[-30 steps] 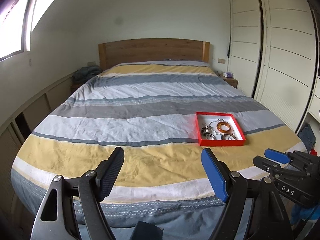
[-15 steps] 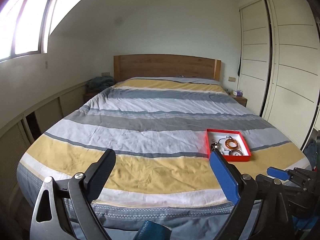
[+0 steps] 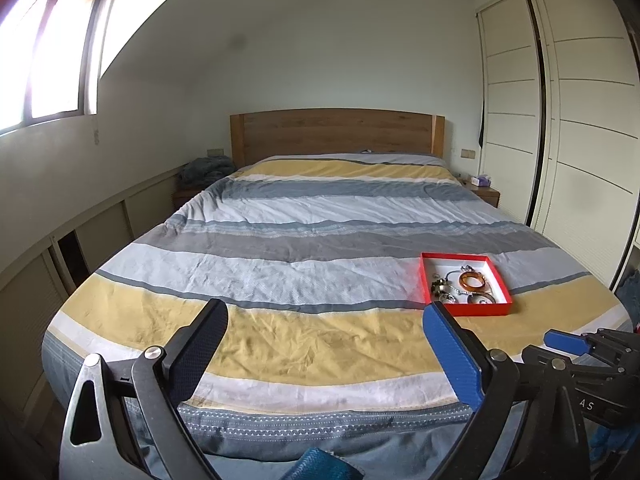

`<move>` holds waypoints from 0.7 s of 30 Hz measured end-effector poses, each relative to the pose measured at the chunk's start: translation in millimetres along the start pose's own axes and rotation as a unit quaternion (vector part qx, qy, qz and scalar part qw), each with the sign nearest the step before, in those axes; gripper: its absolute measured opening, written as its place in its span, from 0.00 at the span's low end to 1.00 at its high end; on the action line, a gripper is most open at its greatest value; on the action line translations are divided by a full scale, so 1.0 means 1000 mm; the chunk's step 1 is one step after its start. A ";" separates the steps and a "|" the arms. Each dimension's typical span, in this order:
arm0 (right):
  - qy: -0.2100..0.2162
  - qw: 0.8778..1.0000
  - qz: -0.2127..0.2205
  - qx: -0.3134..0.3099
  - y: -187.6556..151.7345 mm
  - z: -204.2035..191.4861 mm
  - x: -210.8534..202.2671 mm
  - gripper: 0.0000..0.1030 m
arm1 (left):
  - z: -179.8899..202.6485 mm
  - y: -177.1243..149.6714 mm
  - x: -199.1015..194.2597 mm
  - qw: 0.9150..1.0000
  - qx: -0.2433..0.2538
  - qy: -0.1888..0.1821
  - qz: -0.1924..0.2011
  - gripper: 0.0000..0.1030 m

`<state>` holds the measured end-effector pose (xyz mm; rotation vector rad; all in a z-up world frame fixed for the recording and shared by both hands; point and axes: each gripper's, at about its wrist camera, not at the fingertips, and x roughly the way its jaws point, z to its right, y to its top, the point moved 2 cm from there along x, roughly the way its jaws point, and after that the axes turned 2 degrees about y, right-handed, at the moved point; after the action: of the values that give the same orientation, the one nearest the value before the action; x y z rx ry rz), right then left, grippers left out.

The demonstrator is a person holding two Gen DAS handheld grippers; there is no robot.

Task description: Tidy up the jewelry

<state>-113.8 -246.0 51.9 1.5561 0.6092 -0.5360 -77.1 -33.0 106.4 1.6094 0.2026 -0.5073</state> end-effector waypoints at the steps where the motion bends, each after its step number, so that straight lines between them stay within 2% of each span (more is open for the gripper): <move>1: 0.000 1.000 0.000 0.000 0.000 0.000 0.000 0.37 | 0.000 -0.001 0.001 1.000 0.001 -0.001 -0.002 0.94; 14: -0.003 1.000 -0.014 0.008 -0.011 0.006 0.014 0.37 | 0.006 -0.014 0.018 0.999 0.015 -0.005 -0.038 0.94; 21: -0.002 0.999 -0.031 0.011 -0.017 0.008 0.027 0.37 | 0.008 -0.021 0.031 0.998 0.019 -0.001 -0.055 0.97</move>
<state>-104.2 -251.8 20.8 1.5606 0.6516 -0.5933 -59.7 -43.7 73.8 1.6403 0.2831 -0.6013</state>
